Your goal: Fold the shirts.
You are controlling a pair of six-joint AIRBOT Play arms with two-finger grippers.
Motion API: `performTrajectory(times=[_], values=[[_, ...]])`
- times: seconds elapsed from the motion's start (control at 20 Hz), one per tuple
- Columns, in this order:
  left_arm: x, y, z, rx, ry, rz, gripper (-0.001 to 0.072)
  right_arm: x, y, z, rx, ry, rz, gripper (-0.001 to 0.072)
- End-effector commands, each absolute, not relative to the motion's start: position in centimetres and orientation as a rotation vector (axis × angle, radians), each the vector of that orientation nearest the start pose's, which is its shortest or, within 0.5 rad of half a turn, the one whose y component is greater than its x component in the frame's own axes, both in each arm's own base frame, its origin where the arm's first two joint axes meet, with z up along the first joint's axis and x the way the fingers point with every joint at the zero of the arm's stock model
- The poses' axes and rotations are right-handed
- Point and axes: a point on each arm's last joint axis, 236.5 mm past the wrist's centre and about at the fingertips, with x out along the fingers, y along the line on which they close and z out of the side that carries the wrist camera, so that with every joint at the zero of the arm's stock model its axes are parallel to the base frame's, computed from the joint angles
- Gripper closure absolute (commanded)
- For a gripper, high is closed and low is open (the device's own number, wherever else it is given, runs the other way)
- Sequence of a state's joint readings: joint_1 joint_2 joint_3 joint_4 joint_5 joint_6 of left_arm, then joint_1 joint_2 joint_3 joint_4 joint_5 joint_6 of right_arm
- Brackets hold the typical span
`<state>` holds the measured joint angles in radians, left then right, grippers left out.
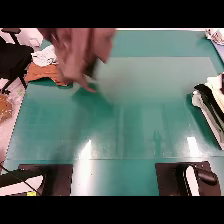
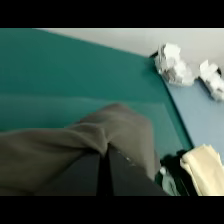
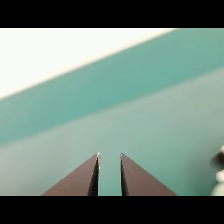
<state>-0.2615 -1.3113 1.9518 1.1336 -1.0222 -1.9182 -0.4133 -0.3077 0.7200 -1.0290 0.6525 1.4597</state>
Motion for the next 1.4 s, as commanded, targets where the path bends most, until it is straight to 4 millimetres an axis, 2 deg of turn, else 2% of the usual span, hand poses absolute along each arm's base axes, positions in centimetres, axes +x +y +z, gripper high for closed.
performTrajectory(times=[0.0,0.1,0.2,0.35,0.45,0.55,0.65,0.75,0.8,0.85,0.9,0.95,1.0,1.05,1.1,1.2,1.3,1.35], values=[[40.7,-26.4,28.1,-0.565,0.792,-0.499,0.0681,25.9,-7.3,28.1,0.361,0.015,-0.245,0.055],[38.8,-29.3,22.5,-0.568,0.93,-0.488,0.0681,26.0,-6.6,27.9,0.334,0.031,-0.223,0.055],[36.9,-31.5,19.1,-0.587,1.023,-0.481,0.0681,26.4,-5.2,27.7,0.312,0.052,-0.171,0.055],[34.1,-35.6,17.6,-0.567,1.044,-0.559,0.0681,26.8,-2.3,26.5,0.303,0.118,-0.068,0.055],[31.7,-38.3,17.1,-0.58,1.073,-0.6,0.0681,27.5,-1.6,24.5,0.272,0.203,-0.04,0.055],[29.2,-40.6,17.4,-0.569,1.08,-0.661,0.0681,28.2,-1.1,22.8,0.255,0.274,-0.021,0.055],[28.6,-42.5,19.1,-0.63,1.041,-0.721,0.0682,29.1,-0.6,22.0,0.256,0.301,-0.001,0.055],[28.0,-44.7,23.0,-0.788,1.002,-0.844,0.0682,29.9,-0.8,21.8,0.259,0.311,-0.002,0.055],[26.9,-45.7,25.5,-0.818,0.974,-0.95,0.0682,30.3,-1.4,22.1,0.247,0.311,-0.02,0.055],[25.8,-46.1,27.3,-0.803,0.948,-1.032,0.0682,30.6,-2.1,23.0,0.235,0.296,-0.039,0.0549],[24.5,-46.1,27.7,-0.74,0.96,-1.083,0.0682,31.0,-3.0,24.3,0.21,0.269,-0.067,0.055],[23.3,-45.6,26.3,-0.643,1.014,-1.09,0.0682,31.4,-3.8,25.9,0.194,0.236,-0.088,0.055],[22.0,-44.4,23.2,-0.496,1.102,-1.066,0.0682,31.8,-4.4,27.4,0.186,0.206,-0.102,0.055],[21.0,-42.3,19.2,-0.34,1.213,-0.993,0.0682,32.2,-4.8,28.9,0.182,0.178,-0.109,0.055],[20.5,-39.6,15.7,-0.211,1.315,-0.89,0.0682,32.7,-4.9,29.9,0.179,0.162,-0.11,0.055],[19.9,-33.1,9.8,0.056,1.472,-0.674,0.0682,33.8,-5.3,31.1,0.169,0.158,-0.111,0.055],[19.4,-27.3,6.2,0.273,1.578,-0.501,0.0682,34.8,-5.5,31.7,0.172,0.158,-0.109,0.055],[19.5,-25.5,5.2,0.352,1.594,-0.456,0.0681,35.2,-5.6,31.6,0.173,0.166,-0.109,0.055]])
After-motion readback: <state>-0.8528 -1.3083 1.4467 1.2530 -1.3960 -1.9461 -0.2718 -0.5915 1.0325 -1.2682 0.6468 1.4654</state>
